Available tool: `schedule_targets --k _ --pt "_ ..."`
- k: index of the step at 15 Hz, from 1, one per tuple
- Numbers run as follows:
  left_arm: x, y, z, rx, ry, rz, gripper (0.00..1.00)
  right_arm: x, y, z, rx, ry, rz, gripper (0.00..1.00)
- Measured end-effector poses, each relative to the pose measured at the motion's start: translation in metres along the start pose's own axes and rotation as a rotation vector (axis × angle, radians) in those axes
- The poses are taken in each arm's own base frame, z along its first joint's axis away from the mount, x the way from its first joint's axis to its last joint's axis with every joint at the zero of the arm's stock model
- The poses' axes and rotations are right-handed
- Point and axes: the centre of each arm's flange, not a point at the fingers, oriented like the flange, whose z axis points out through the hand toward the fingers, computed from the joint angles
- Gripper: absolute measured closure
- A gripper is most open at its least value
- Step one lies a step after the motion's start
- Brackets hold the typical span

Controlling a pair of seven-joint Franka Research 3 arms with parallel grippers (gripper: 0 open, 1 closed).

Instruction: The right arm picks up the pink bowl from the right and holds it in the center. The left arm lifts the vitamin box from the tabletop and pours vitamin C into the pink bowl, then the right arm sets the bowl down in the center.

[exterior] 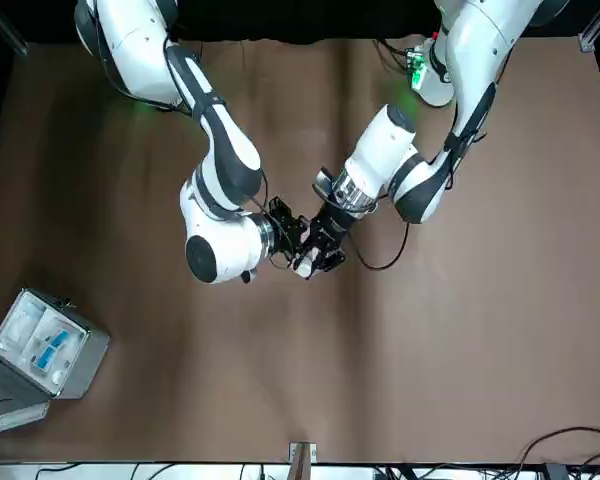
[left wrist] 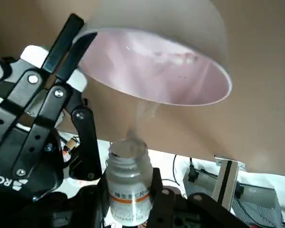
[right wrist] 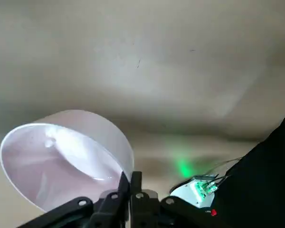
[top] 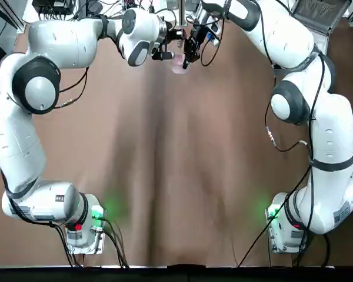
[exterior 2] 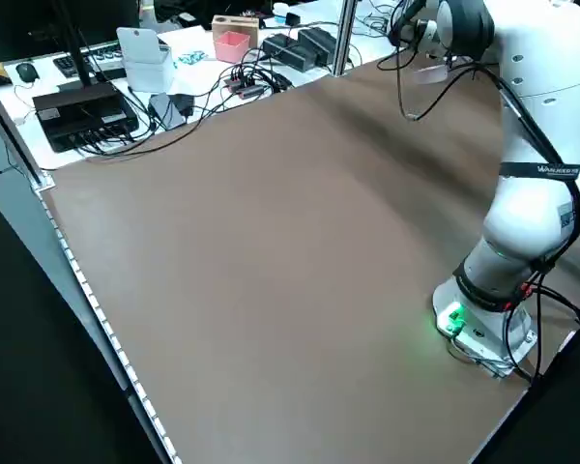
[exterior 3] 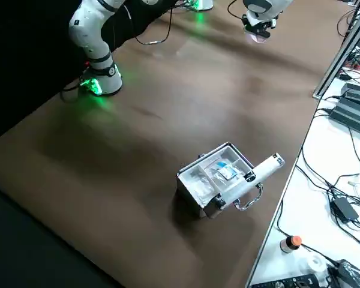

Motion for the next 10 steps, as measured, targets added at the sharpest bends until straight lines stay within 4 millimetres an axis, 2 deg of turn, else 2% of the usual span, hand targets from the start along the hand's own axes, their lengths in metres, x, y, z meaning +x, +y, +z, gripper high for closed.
schedule_targets --k 4,6,8,10 --pt "0.007 0.005 0.001 0.006 0.001 0.005 0.64 -0.001 0.000 -0.002 0.004 -0.001 -0.002 0.97" --pt "0.004 0.016 0.000 -0.014 0.008 -0.018 0.64 -0.001 0.000 -0.002 0.005 -0.001 -0.002 0.97" --pt "0.005 0.034 0.001 -0.084 0.071 -0.086 0.64 0.000 0.000 -0.003 0.005 -0.001 -0.001 0.97" --pt "-0.002 0.043 -0.008 -0.133 0.131 -0.213 0.64 0.000 0.000 -0.003 0.006 -0.001 -0.001 0.97"
